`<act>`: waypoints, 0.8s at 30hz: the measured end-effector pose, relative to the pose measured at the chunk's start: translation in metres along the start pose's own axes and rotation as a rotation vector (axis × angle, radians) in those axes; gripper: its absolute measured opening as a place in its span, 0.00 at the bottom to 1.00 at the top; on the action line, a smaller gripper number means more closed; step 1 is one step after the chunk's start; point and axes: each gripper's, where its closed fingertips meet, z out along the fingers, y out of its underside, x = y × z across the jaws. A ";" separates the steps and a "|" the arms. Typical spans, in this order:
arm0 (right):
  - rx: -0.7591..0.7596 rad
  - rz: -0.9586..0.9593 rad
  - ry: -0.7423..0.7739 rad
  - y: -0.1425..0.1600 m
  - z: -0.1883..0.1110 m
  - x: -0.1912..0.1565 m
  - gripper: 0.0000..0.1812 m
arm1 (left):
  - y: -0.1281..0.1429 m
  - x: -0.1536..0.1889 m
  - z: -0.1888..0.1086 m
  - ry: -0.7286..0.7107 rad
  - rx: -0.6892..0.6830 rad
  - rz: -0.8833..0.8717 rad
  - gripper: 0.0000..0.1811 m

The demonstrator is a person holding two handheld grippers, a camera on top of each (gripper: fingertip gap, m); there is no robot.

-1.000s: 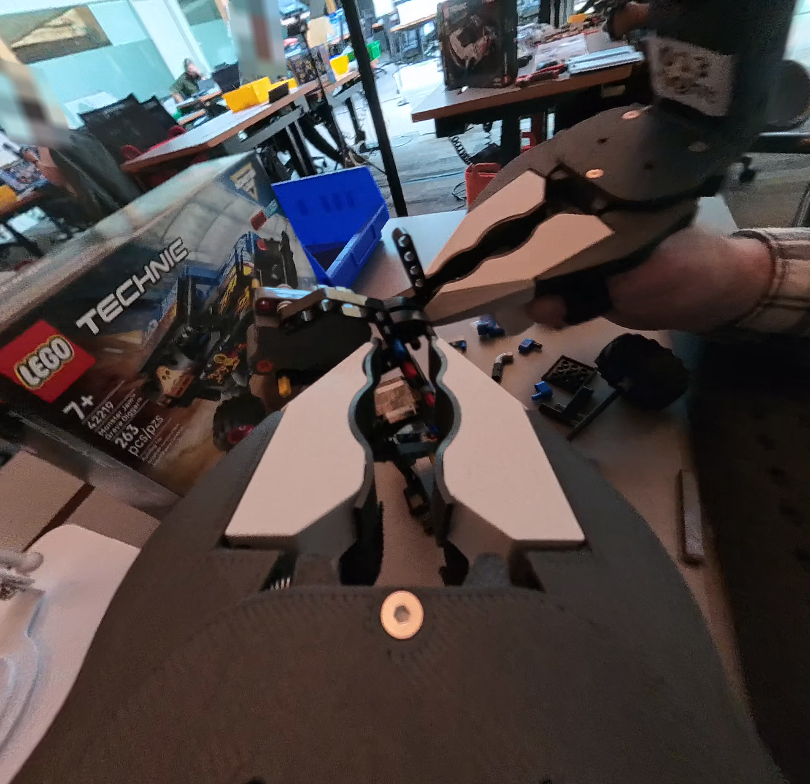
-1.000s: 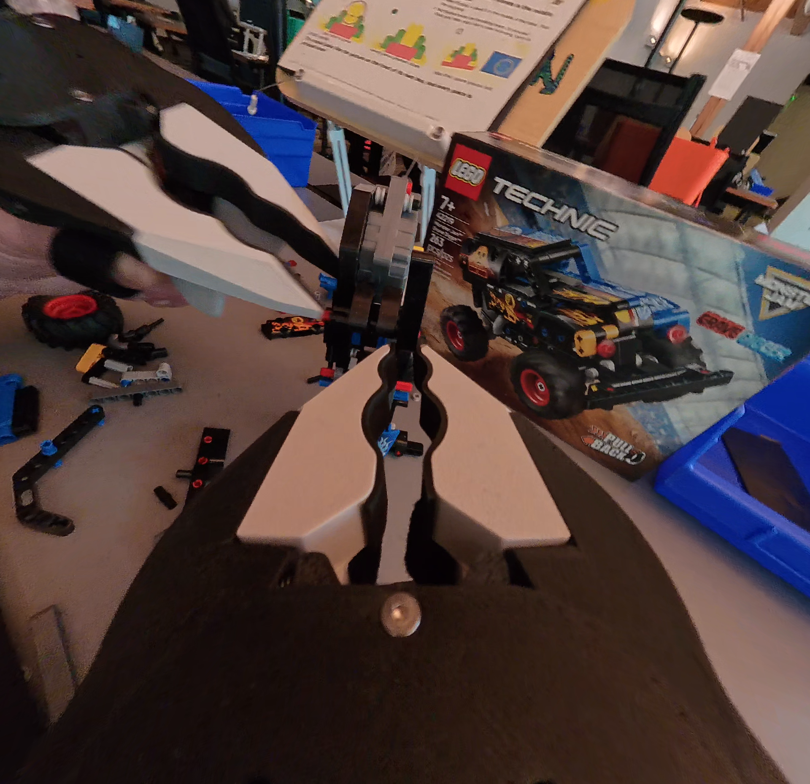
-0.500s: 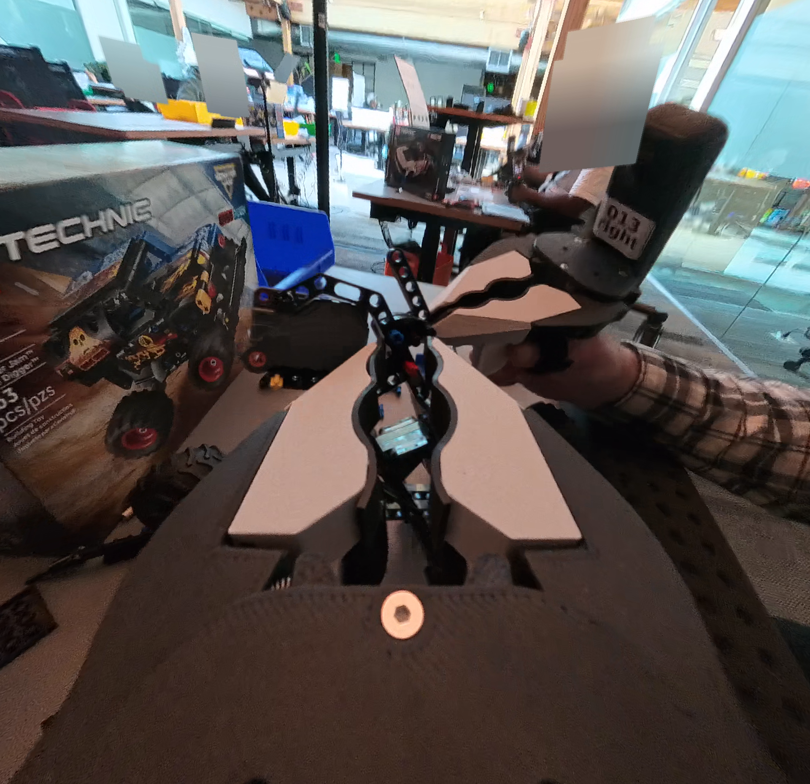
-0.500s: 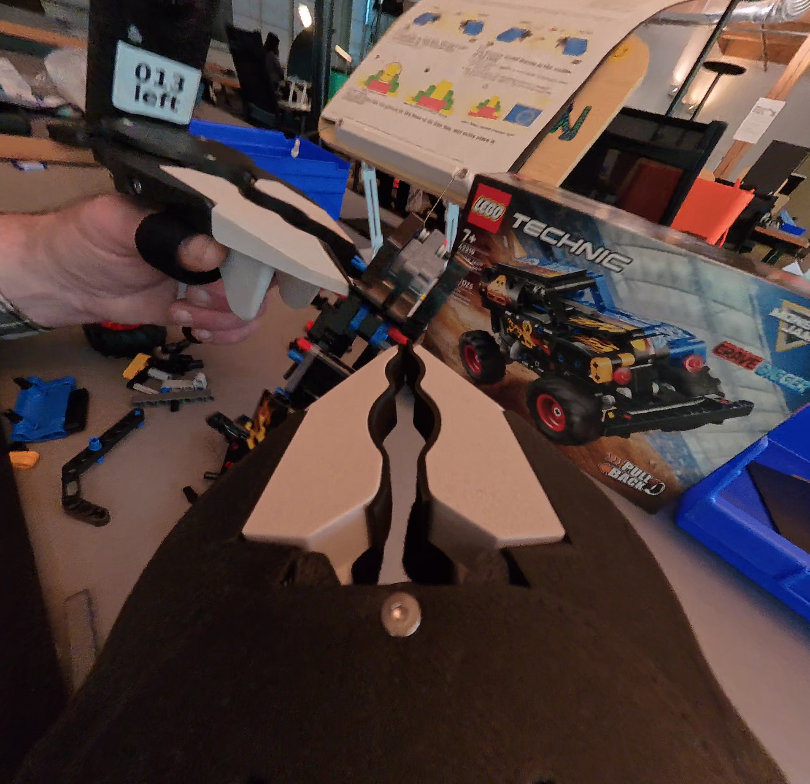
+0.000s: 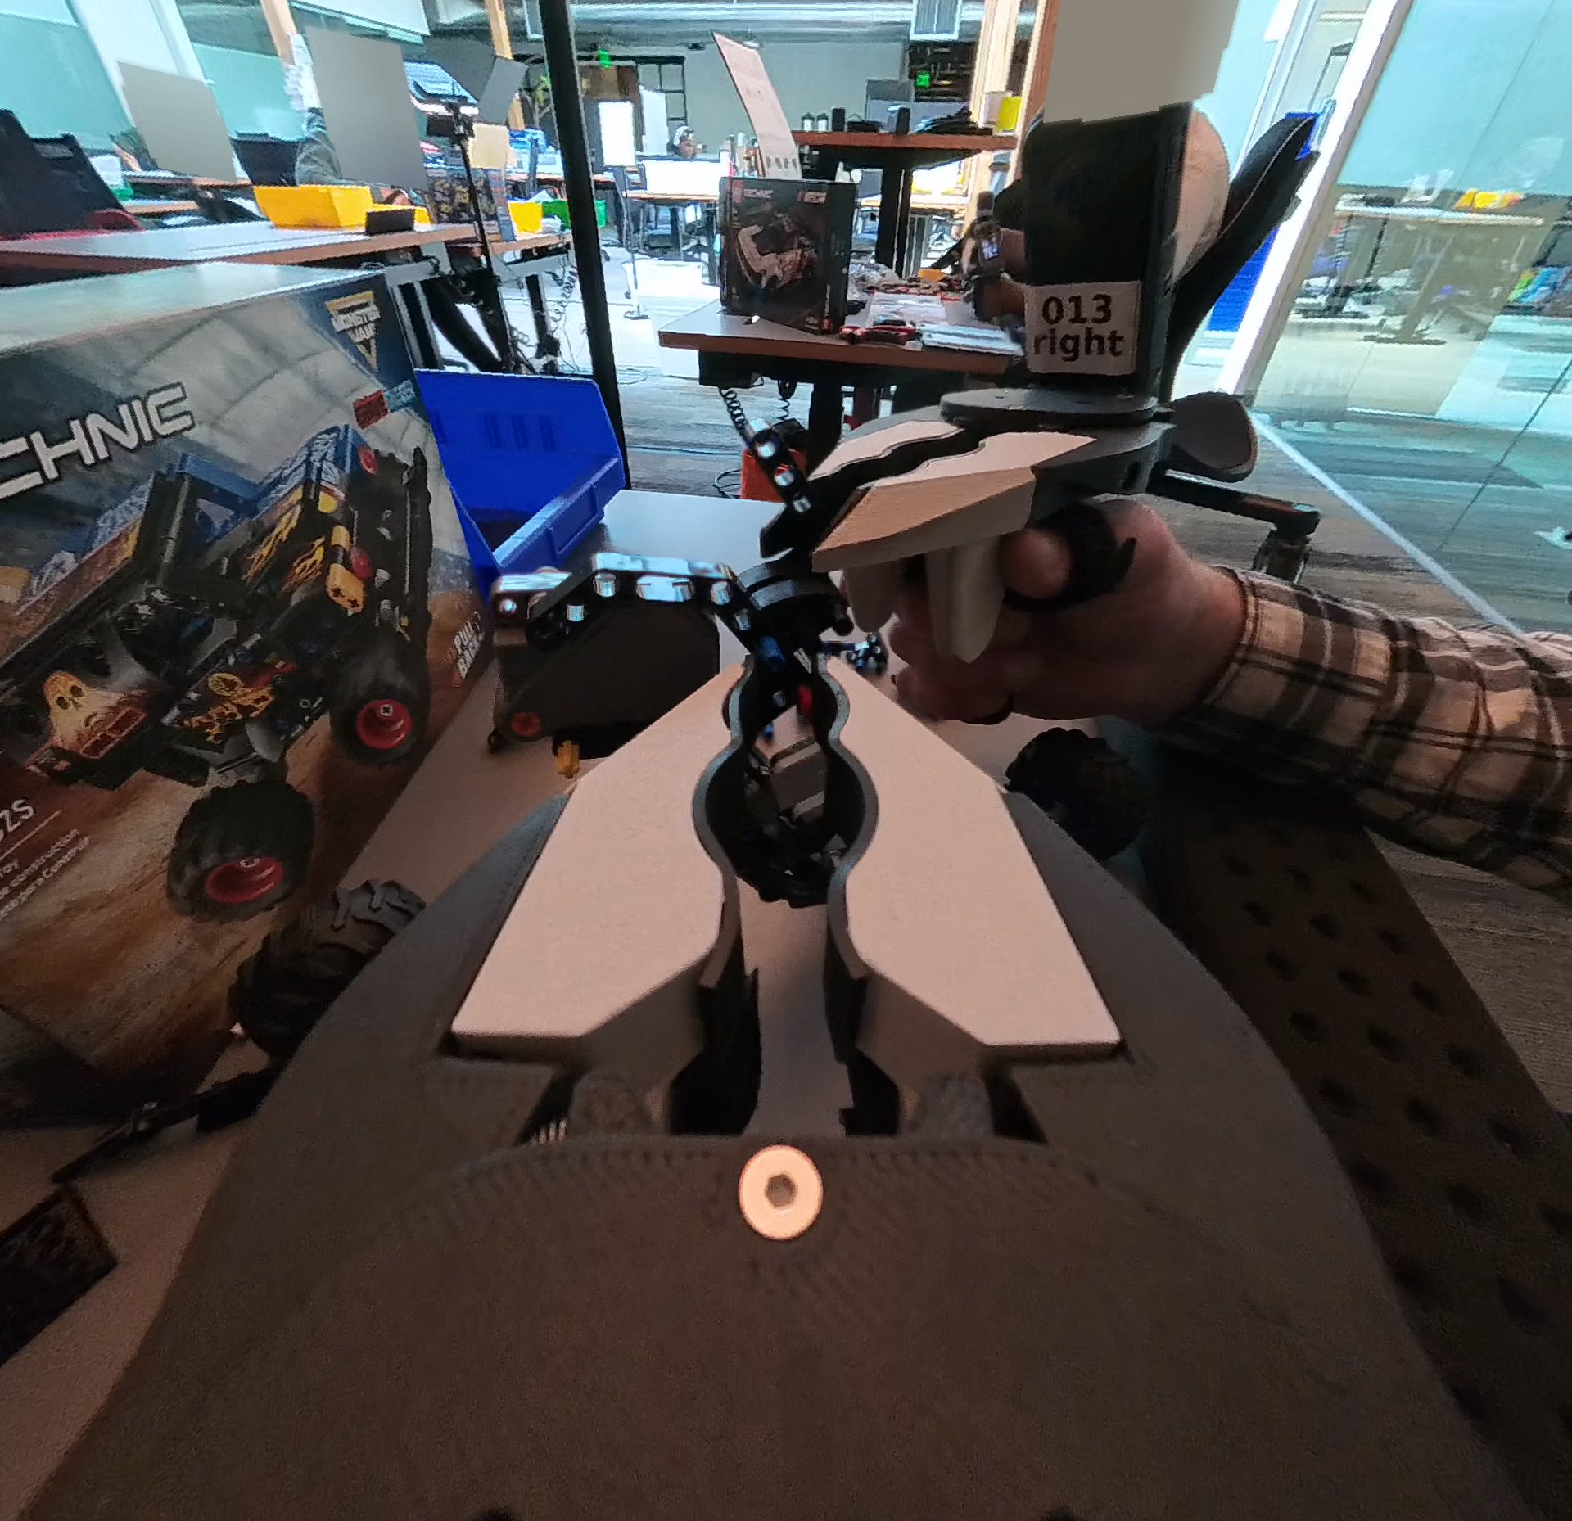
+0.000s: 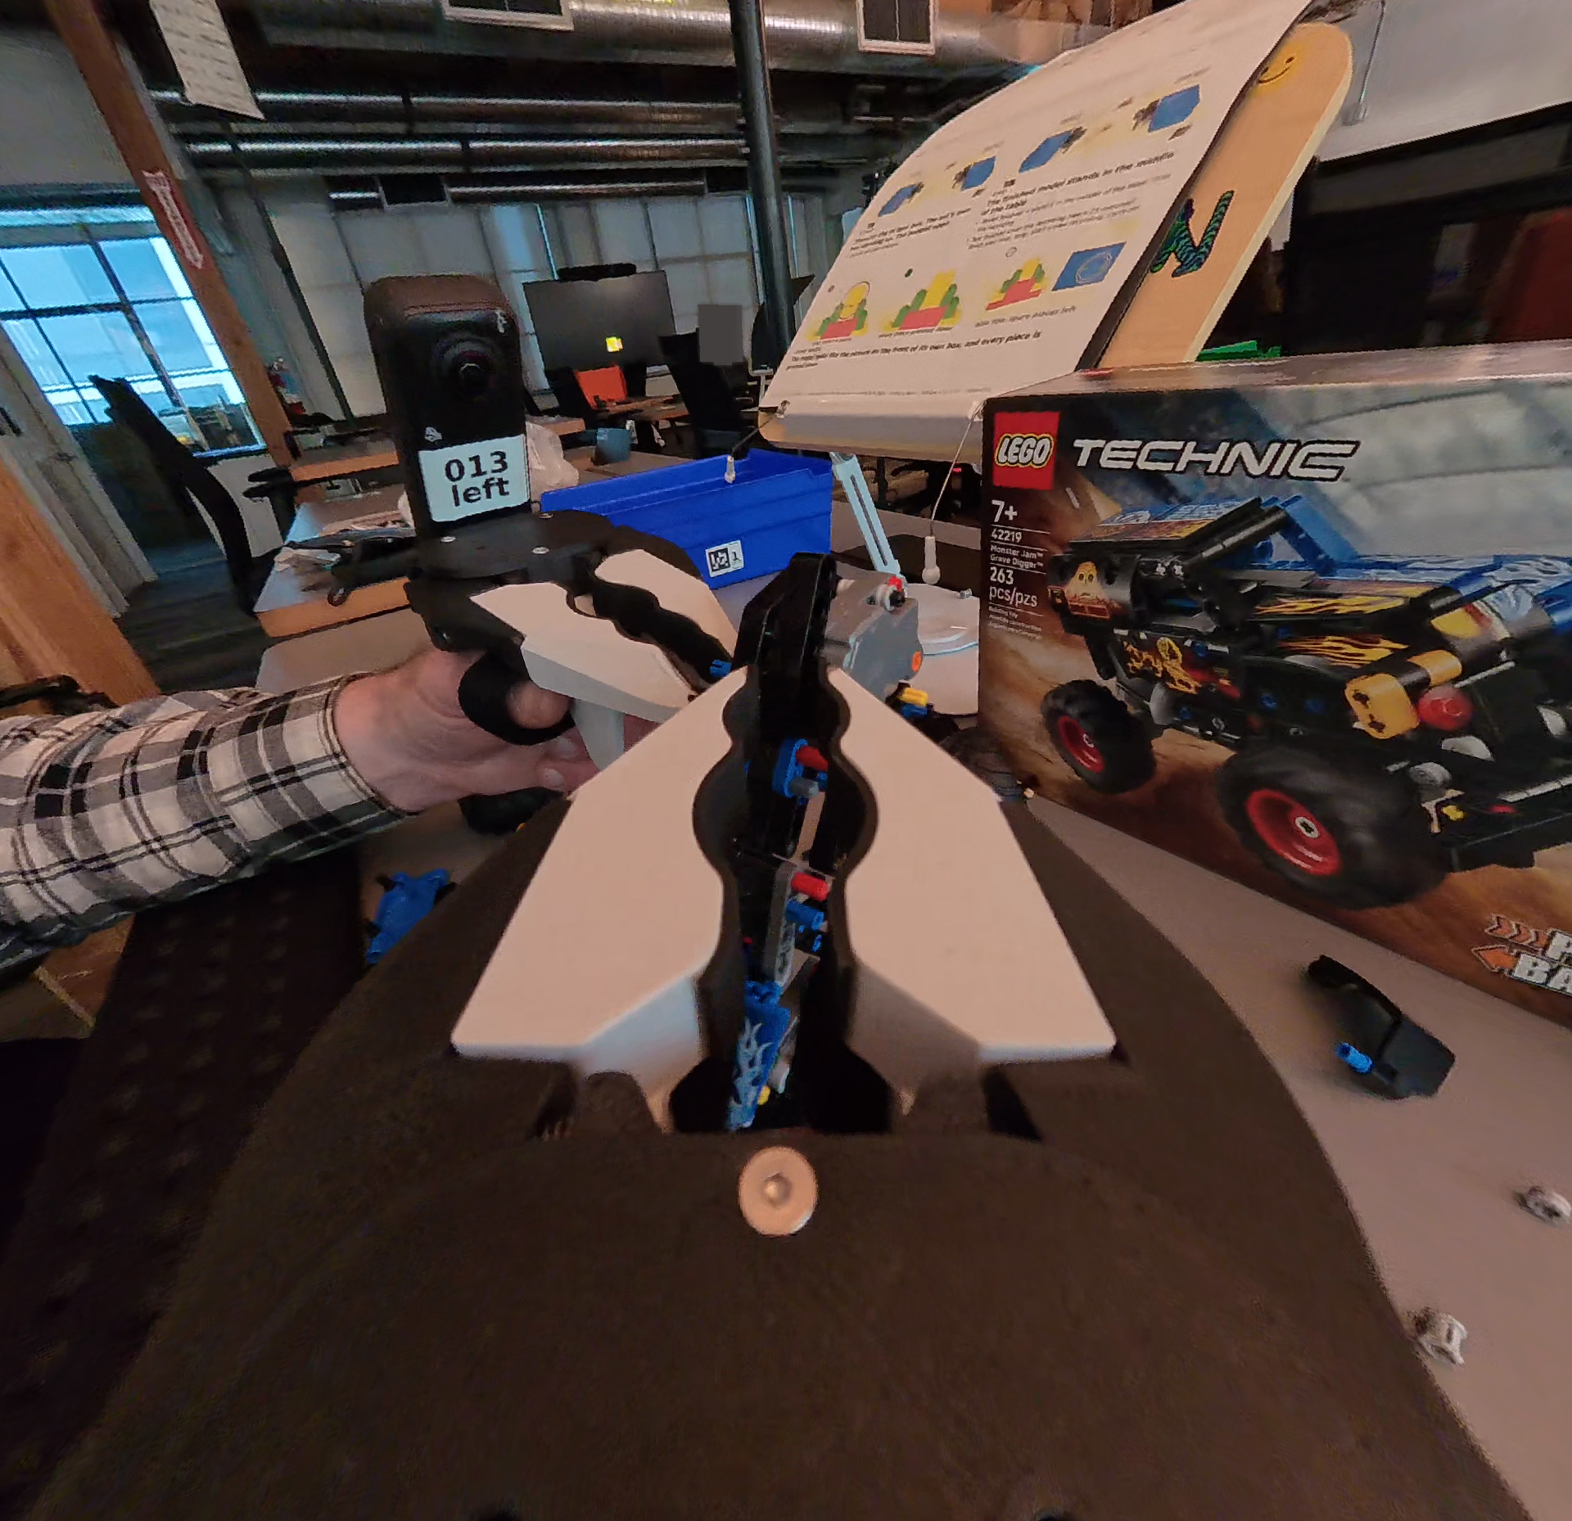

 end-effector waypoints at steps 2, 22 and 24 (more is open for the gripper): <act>-0.002 -0.047 0.015 -0.001 -0.001 -0.001 0.05 | -0.002 0.000 0.000 -0.007 0.010 -0.007 0.07; 0.020 -0.237 0.127 -0.010 -0.008 -0.004 0.04 | -0.016 0.003 0.003 -0.018 0.070 -0.127 0.02; 0.026 -0.206 0.138 -0.010 -0.009 -0.001 0.04 | -0.017 0.005 0.003 -0.015 0.066 -0.113 0.02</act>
